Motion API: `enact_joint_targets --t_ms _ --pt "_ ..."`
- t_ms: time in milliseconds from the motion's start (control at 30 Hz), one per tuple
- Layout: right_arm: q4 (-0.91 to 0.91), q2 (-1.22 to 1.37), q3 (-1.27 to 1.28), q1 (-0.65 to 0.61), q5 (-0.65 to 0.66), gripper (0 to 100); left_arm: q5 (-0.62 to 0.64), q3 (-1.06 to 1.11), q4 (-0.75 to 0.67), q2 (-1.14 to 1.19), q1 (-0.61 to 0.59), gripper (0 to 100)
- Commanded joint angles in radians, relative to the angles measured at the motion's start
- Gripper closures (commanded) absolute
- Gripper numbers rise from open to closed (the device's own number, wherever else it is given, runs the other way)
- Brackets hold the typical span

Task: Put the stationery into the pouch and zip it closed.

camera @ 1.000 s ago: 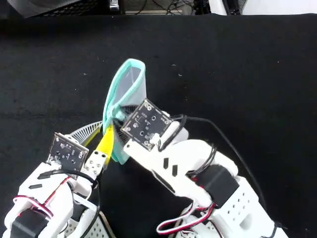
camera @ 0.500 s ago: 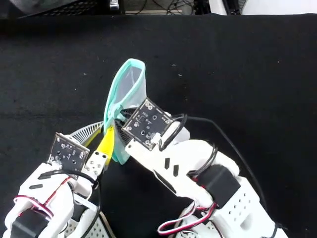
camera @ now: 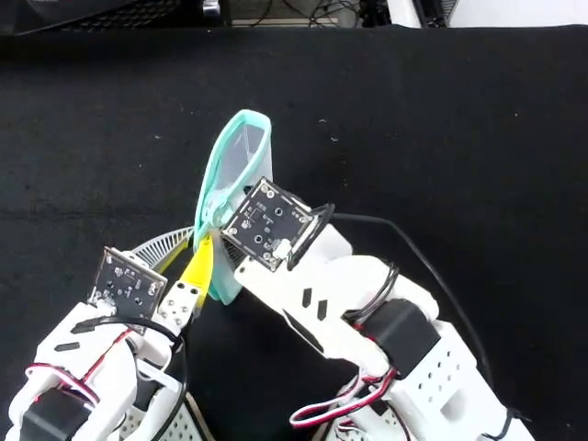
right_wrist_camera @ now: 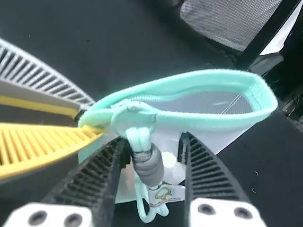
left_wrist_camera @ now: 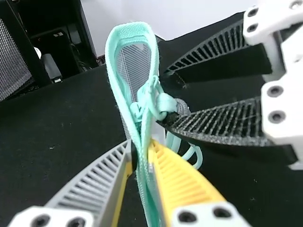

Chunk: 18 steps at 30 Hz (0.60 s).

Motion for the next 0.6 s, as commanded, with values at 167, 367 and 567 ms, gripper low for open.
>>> enact_joint_targets --t_ms 167,367,567 --pt "-0.057 0.001 -0.038 -0.003 0.005 98.9 0.005 0.004 0.028 0.025 0.018 95" --pt "-0.049 -0.005 -0.036 0.018 0.106 98.6 0.005 0.004 0.029 0.025 0.018 95" --pt "-0.058 -0.005 -0.041 0.144 0.118 98.6 0.005 0.004 0.029 0.025 0.018 95"
